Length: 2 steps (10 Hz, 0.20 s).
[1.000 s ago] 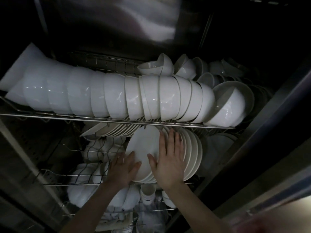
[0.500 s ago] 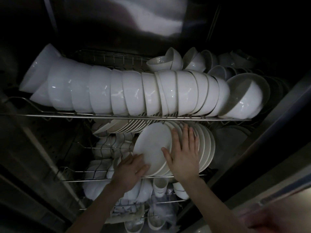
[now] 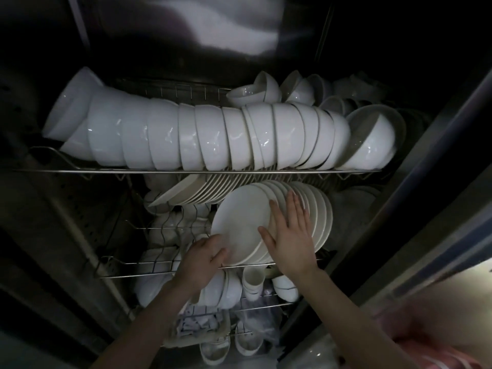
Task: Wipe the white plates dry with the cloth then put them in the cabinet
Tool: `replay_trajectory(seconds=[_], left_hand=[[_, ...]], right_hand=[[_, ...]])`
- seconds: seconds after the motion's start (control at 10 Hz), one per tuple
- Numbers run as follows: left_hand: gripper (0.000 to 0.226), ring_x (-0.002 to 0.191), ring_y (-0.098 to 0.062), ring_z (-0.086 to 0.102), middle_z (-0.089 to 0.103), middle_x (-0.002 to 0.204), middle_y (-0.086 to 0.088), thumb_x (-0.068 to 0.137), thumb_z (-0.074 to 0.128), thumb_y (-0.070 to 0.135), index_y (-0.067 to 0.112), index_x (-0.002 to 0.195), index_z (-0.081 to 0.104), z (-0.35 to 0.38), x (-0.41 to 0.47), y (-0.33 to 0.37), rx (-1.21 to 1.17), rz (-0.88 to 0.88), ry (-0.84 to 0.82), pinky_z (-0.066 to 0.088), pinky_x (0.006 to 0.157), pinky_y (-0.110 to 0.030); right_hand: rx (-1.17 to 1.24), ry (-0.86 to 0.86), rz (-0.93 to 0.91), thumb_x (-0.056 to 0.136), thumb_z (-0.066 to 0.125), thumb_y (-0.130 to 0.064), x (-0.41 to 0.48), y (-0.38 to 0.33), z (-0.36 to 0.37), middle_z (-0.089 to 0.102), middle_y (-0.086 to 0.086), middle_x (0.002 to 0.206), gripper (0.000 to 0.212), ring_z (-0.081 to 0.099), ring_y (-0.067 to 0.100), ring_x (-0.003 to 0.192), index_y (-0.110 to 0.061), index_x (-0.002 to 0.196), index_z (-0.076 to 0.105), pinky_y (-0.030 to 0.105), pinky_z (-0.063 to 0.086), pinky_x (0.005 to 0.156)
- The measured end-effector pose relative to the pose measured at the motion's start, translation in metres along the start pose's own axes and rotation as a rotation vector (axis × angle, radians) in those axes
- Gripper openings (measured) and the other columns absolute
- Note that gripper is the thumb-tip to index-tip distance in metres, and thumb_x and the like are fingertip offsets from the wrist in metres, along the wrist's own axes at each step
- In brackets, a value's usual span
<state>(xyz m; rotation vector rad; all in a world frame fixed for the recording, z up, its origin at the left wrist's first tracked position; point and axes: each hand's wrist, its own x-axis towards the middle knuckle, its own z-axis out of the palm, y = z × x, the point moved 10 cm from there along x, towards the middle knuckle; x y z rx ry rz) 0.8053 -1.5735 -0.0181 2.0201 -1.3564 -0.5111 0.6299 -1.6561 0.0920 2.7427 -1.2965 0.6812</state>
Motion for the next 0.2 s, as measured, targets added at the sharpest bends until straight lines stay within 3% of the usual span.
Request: replay_trajectory(seconds=[0.2], left_hand=[[0.042,0.115,-0.027,0.061,0.060,0.133,-0.013,0.098,0.058,0.026,0.015,0.138,0.053,-0.018,-0.034,0.017,-0.101,-0.027,0.102,0.049,0.097,-0.034]], right_hand=[[0.097,-0.047,-0.044,0.101,0.044,-0.046,-0.026,-0.002,-0.022,0.012,0.014,0.164,0.061,0.002,0.026,0.153,-0.017,0.153,0.031,0.048,0.009,0.123]])
